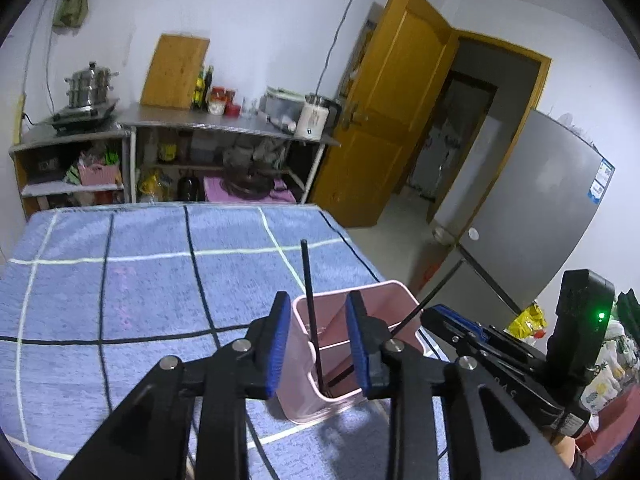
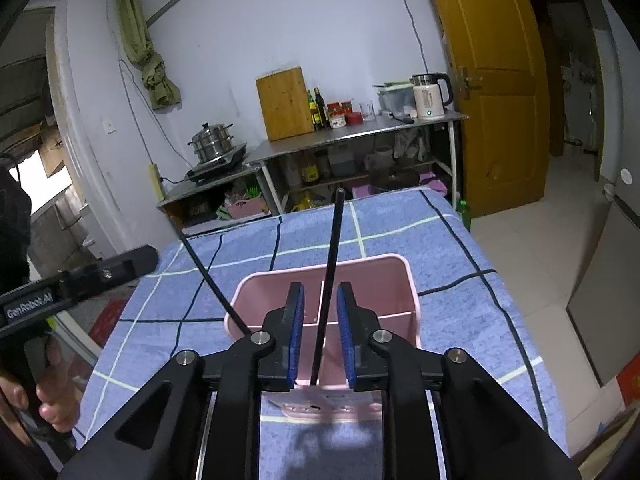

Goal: Organize utensils
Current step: 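Carry the black chopstick into the pink caddy and open the right tool, then move the open right tool back over the remaining chopsticks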

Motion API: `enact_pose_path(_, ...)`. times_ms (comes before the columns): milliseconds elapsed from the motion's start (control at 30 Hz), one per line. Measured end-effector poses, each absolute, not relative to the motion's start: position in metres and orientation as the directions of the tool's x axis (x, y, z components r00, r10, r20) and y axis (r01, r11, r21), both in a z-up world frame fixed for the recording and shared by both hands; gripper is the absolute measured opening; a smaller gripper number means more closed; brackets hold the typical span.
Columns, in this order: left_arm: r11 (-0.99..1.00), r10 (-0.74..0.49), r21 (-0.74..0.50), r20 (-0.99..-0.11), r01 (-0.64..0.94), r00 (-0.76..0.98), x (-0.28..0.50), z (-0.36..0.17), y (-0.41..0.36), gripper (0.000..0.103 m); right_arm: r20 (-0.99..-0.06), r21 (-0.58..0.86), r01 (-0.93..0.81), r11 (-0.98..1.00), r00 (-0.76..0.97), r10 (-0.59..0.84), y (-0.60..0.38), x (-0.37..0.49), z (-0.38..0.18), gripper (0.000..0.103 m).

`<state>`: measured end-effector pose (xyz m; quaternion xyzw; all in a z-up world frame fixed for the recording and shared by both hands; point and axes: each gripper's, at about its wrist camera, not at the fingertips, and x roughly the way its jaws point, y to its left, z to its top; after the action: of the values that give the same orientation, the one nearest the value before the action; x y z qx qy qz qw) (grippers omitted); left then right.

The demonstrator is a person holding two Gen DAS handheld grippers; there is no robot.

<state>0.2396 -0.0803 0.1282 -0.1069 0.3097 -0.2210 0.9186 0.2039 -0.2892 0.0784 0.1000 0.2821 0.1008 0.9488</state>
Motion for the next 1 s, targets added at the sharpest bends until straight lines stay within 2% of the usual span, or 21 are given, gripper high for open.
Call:
enact_pose_path(167,0.893,-0.442,-0.314,-0.476,0.323,0.760,0.210,0.136,-0.060,0.034,-0.486,0.237,-0.132,0.963,0.842,0.235,-0.289,0.179,0.085,0.018)
enact_pose_path(400,0.924,-0.372,-0.264,-0.460,0.276,0.806,0.163,0.122,-0.034,0.034,-0.464,0.214,-0.177,0.961,0.847,0.260,-0.272,0.139,0.086,0.018)
enact_pose_path(600,0.947,-0.310,-0.225,-0.475,0.227,0.823,0.128,0.101,-0.018,0.034,-0.468,0.200,-0.221,0.955,0.834,0.291,-0.252,0.108,0.074,0.018)
enact_pose_path(1000,0.962,-0.239,-0.247,-0.541,0.119,0.807,0.089,0.053,0.016,0.034,-0.525,0.209,-0.269,0.940,0.780,0.340,-0.226,0.083,0.038,0.018)
